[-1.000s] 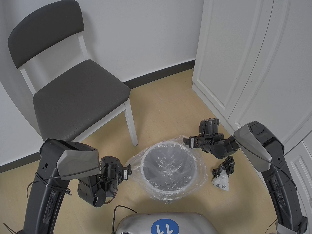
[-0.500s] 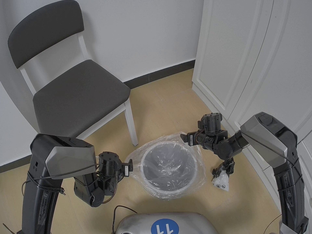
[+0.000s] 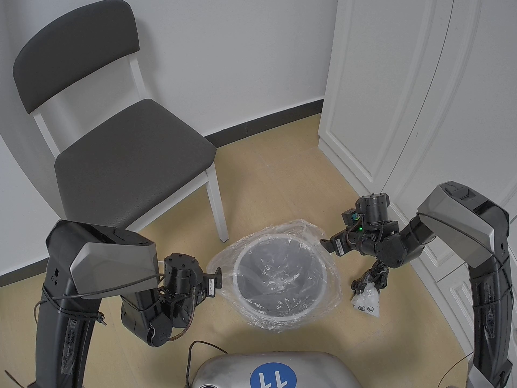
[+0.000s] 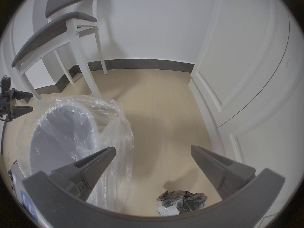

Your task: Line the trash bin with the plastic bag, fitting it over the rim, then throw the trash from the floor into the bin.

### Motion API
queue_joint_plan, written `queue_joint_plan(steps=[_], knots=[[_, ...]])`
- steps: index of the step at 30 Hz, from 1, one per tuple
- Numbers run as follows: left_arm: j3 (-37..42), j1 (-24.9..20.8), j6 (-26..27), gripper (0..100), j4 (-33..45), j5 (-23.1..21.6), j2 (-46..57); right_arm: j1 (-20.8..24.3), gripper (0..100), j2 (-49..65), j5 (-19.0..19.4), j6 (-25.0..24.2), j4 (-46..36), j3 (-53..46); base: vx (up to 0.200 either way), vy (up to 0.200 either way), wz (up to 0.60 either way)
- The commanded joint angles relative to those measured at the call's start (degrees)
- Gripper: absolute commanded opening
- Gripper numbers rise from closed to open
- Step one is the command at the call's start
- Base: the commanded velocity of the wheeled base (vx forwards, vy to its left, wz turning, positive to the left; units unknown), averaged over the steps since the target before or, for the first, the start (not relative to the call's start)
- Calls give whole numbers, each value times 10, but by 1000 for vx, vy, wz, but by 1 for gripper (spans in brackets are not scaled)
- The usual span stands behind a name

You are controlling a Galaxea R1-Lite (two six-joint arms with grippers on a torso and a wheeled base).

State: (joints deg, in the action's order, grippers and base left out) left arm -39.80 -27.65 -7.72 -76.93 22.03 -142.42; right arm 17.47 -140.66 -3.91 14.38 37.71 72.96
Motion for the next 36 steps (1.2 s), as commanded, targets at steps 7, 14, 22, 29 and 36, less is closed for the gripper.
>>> queue_joint_plan(steps=[7,14,22,29,36], knots=[[0,1,0,100,0,0,2,-10,100,-90,26,-25,-17,75,0,0,0],[3,1,0,100,0,0,3,-17,100,-110,29,-56,-70,119,0,0,0],[32,-13,-1,100,-8,0,8,-23,100,-116,34,-65,-87,132,0,0,0],[22,-8,-5,100,-9,0,-32,-17,100,-42,38,-63,-82,77,0,0,0],[-67,13,25,100,51,-20,-62,-4,100,-9,39,-57,-16,22,0,0,0]])
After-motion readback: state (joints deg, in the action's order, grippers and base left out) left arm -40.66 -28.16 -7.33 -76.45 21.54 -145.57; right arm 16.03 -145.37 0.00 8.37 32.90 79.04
